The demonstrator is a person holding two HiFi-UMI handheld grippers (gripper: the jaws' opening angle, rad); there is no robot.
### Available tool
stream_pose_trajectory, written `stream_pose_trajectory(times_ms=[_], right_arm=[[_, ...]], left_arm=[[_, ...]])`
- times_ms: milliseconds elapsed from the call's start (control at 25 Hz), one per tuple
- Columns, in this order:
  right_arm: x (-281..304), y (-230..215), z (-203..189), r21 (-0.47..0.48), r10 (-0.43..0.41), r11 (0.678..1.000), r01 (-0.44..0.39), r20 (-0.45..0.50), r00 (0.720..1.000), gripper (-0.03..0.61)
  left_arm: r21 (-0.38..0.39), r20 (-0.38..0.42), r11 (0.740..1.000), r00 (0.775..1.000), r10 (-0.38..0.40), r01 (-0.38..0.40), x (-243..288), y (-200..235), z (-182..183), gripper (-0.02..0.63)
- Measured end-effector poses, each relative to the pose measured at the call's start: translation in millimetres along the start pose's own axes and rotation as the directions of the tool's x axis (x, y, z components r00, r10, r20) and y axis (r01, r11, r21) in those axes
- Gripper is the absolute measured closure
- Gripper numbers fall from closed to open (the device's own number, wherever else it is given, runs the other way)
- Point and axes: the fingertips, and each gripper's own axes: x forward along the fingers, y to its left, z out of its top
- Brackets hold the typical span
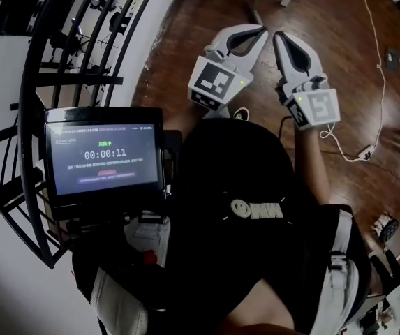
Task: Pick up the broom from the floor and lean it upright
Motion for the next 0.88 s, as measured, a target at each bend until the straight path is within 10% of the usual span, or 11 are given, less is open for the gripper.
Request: stream_pose_trajectory(times_ms=[880], right_arm=[[83,-68,7,-0.053,-0.046,0.998,0.043,-0.05,0.998,0.575]], left_arm=[[0.04,-0.072,0.994,0.992,0.101,-0.098,66,79,15,0.595]])
